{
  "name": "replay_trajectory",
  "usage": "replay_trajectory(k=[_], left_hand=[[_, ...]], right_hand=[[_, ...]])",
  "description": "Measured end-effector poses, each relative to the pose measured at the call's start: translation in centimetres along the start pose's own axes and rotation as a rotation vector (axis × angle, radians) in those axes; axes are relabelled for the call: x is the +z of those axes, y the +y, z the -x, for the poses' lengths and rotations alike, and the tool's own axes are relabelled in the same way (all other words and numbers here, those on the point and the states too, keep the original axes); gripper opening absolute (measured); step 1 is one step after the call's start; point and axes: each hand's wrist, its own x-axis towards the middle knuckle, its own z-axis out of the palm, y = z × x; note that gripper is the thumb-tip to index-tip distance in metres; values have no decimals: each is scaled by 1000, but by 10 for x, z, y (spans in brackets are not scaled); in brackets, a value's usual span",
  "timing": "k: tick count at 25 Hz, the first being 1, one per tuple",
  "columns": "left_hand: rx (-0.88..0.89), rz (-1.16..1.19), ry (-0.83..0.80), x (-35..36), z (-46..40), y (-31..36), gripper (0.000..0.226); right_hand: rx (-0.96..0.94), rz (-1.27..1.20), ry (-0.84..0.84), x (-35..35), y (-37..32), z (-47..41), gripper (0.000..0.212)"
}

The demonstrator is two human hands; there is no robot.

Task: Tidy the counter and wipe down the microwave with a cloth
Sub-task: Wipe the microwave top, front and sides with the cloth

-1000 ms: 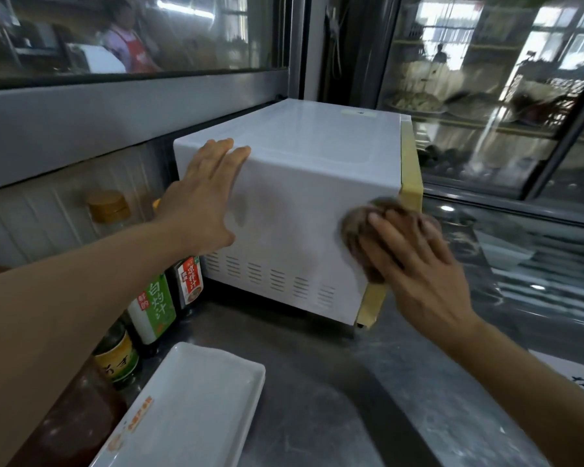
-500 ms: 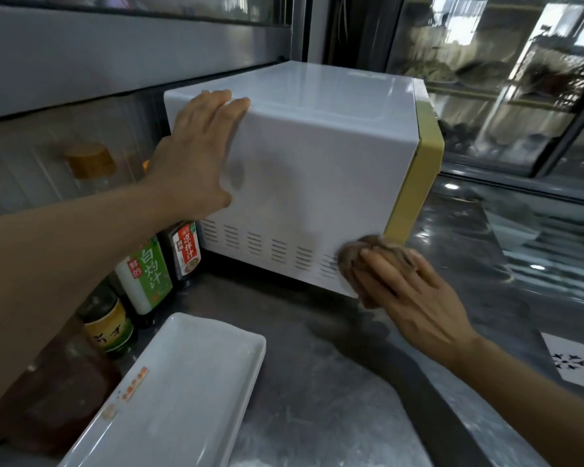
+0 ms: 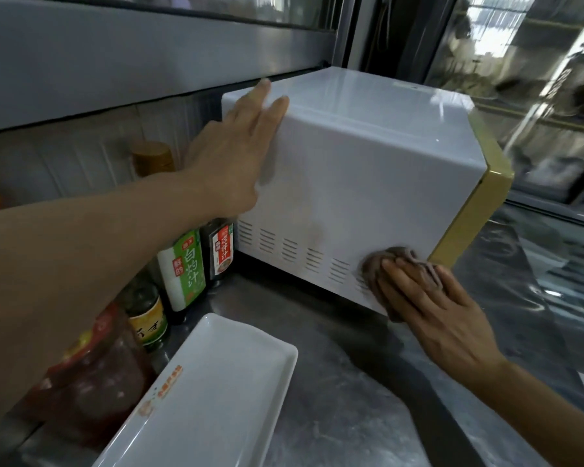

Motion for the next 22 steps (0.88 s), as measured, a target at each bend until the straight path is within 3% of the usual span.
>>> replay_trajectory(k=[8,16,22], left_hand=[[-53,78,-58,-4,-4,-14,109],[-54,94,-122,-9,-6,-18,117],[-48,124,-83,-5,-7,-16,113]], right_hand=[[-234,71,33,19,-77,-131,57],[-152,75,-37,14,-19,-35,66],[-256,94,25,22,-93,-162,54]])
